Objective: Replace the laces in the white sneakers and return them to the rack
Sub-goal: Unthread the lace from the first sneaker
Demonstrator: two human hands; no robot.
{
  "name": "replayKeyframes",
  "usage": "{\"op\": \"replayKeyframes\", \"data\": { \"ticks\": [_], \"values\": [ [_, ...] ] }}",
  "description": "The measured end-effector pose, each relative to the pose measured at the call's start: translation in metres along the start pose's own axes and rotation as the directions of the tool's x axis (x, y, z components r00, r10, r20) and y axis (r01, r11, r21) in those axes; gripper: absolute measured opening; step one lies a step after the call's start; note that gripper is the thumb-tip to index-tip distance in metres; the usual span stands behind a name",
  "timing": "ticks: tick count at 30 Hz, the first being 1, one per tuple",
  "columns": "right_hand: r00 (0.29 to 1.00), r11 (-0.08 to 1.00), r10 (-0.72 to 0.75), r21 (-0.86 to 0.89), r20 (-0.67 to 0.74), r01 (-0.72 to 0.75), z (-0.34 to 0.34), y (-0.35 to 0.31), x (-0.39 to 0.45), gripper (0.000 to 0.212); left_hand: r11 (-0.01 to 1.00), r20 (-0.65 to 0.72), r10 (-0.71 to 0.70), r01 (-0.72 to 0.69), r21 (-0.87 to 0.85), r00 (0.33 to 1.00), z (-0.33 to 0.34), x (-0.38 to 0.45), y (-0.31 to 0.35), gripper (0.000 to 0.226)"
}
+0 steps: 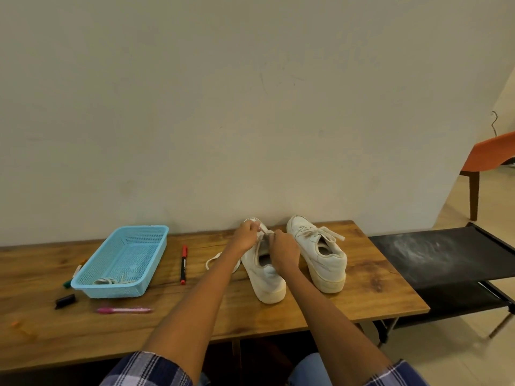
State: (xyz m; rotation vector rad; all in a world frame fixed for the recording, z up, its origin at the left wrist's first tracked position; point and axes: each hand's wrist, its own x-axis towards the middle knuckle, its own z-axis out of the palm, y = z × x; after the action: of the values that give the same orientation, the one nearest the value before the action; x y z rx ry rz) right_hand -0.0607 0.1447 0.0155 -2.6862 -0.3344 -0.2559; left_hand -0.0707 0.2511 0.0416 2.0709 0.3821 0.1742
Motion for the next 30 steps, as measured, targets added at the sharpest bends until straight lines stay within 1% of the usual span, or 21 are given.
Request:
{"op": "replayKeyframes", "data": {
  "ticks": [1, 2, 3, 4, 5, 6, 7, 8, 9, 10, 11, 12, 13, 15, 16, 18, 19, 23, 25, 28, 30],
  "values": [
    [1.0, 1.0, -0.014, -0.019, 0.005, 0.014, 0.001, 0.001, 0.0, 0.018, 0.965, -0.048, -0.055, 0.04, -0.26, 0.997, 0.002, -0.002, 0.008, 0.038],
    [1.0, 1.0, -0.019, -0.017, 0.011, 0.02, 0.0, 0.001, 0.0, 0.017, 0.887, -0.09, -0.126, 0.072, -0.456, 0.988, 0.003, -0.002, 0.015, 0.04],
    [1.0, 0.999, -0.027, -0.024, 0.013, 0.028, 0.0, 0.001, 0.001, 0.017, 0.816, -0.126, -0.177, 0.074, -0.573, 0.976, 0.004, -0.001, 0.02, 0.041],
    [1.0, 1.0, -0.019, -0.018, 0.013, 0.019, 0.0, 0.0, 0.001, 0.018, 0.802, -0.156, -0.196, 0.066, -0.594, 0.968, 0.004, -0.001, 0.022, 0.041],
    [1.0, 1.0, -0.005, -0.011, 0.012, 0.006, 0.001, 0.0, 0.002, 0.02, 0.856, -0.201, -0.179, 0.051, -0.515, 0.963, 0.004, -0.001, 0.022, 0.038],
    [1.0, 1.0, 0.004, -0.001, 0.017, -0.004, 0.0, 0.0, 0.001, 0.022, 0.941, -0.24, -0.121, 0.034, -0.336, 0.963, 0.002, -0.002, 0.018, 0.036],
    [1.0, 1.0, -0.004, -0.005, 0.016, 0.004, -0.001, 0.0, 0.001, 0.024, 0.996, -0.248, -0.026, 0.004, -0.087, 0.968, -0.002, -0.004, 0.013, 0.035],
    [1.0, 1.0, -0.018, -0.017, 0.015, 0.018, -0.002, 0.0, 0.001, 0.025, 0.988, -0.208, 0.065, -0.034, 0.149, 0.976, -0.006, -0.004, 0.007, 0.035],
    [0.999, 0.999, -0.035, -0.028, 0.013, 0.035, -0.002, 0.001, 0.002, 0.025, 0.94, -0.132, 0.124, -0.074, 0.334, 0.983, -0.01, -0.005, 0.0, 0.036],
    [0.999, 0.999, -0.043, -0.028, 0.011, 0.044, -0.003, 0.001, 0.002, 0.025, 0.884, -0.051, 0.134, -0.096, 0.457, 0.99, -0.014, -0.005, -0.007, 0.037],
    [0.999, 0.998, -0.048, -0.031, 0.011, 0.048, -0.002, 0.001, 0.003, 0.025, 0.849, 0.016, 0.122, -0.112, 0.516, 0.992, -0.018, -0.005, -0.013, 0.035],
    [0.999, 0.999, -0.044, -0.031, 0.012, 0.045, -0.001, 0.001, 0.003, 0.025, 0.851, 0.049, 0.097, -0.108, 0.513, 0.994, -0.021, -0.004, -0.019, 0.033],
    [0.999, 0.999, -0.039, -0.033, 0.01, 0.039, -0.001, 0.001, 0.003, 0.025, 0.876, 0.04, 0.074, -0.084, 0.476, 0.996, -0.024, -0.002, -0.024, 0.031],
    [1.0, 1.0, -0.014, -0.026, 0.008, 0.014, -0.001, 0.0, 0.003, 0.025, 0.883, -0.071, 0.028, 0.009, 0.469, 0.997, -0.027, 0.0, -0.031, 0.038],
    [1.0, 1.0, -0.016, -0.023, 0.008, 0.016, -0.002, 0.0, 0.002, 0.026, 0.858, -0.126, -0.002, 0.066, 0.509, 0.992, -0.029, 0.001, -0.033, 0.036],
    [0.999, 0.998, -0.044, -0.046, 0.017, 0.045, -0.002, 0.0, 0.002, 0.028, 0.78, -0.178, -0.023, 0.129, 0.612, 0.984, -0.031, 0.0, -0.032, 0.021],
    [0.999, 0.997, -0.05, -0.05, 0.022, 0.051, -0.003, 0.0, 0.002, 0.028, 0.775, -0.188, -0.018, 0.132, 0.618, 0.982, -0.029, 0.001, -0.031, 0.022],
    [1.0, 1.0, -0.004, -0.015, 0.015, 0.004, 0.002, 0.0, 0.004, 0.019, 0.89, -0.174, 0.057, 0.028, 0.456, 0.983, -0.008, -0.008, -0.016, 0.04],
    [0.999, 0.999, -0.037, -0.016, 0.017, 0.037, 0.003, 0.0, 0.005, 0.02, 0.901, -0.158, 0.063, 0.012, 0.434, 0.985, 0.008, -0.014, -0.01, 0.049],
    [0.983, 0.984, -0.174, -0.022, 0.056, 0.175, 0.005, -0.001, 0.007, 0.028, 0.863, -0.167, 0.066, 0.028, 0.504, 0.984, 0.018, -0.02, -0.01, 0.038],
    [0.968, 0.972, -0.222, -0.053, 0.113, 0.229, 0.007, -0.001, 0.01, 0.029, 0.871, -0.223, 0.091, 0.031, 0.49, 0.971, 0.02, -0.021, -0.016, 0.03]
  ]
}}
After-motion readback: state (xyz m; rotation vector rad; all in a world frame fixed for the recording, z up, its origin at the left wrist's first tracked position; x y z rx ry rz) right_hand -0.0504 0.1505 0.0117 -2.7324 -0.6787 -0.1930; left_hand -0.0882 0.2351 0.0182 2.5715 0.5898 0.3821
